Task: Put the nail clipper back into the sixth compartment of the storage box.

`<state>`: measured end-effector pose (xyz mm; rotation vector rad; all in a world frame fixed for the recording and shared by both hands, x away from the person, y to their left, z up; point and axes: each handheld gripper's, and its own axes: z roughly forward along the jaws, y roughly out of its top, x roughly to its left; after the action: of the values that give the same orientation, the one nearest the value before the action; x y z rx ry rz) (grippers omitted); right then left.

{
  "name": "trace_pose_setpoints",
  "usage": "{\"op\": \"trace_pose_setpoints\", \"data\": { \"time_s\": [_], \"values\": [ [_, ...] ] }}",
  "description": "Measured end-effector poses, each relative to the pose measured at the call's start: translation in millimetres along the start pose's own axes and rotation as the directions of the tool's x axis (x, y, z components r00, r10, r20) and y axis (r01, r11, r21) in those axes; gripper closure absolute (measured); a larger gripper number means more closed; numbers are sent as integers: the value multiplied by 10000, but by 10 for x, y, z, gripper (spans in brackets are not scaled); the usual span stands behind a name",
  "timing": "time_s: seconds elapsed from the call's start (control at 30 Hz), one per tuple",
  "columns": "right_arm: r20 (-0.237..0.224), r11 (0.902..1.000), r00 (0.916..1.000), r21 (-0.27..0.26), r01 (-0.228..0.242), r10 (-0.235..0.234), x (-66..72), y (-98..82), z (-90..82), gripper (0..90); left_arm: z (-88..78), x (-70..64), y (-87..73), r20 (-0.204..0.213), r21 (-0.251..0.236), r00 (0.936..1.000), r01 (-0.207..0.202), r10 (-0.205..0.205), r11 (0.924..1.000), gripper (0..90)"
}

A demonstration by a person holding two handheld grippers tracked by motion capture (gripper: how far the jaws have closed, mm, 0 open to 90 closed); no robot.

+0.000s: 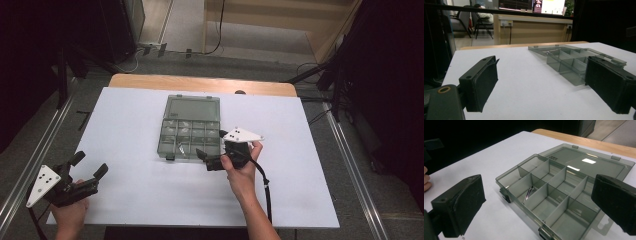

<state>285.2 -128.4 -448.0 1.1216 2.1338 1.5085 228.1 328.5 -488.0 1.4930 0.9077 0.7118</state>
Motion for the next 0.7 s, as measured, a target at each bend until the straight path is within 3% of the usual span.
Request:
{"op": "trace_pose_setpoints", "data": {
  "time_s": [0.7],
  "values": [
    [657, 9985, 9973, -464, -299, 329, -198, -256, -489, 0, 3, -8, -2, -22, 26, 10000, -54, 55, 10000, 107]
  ]
}}
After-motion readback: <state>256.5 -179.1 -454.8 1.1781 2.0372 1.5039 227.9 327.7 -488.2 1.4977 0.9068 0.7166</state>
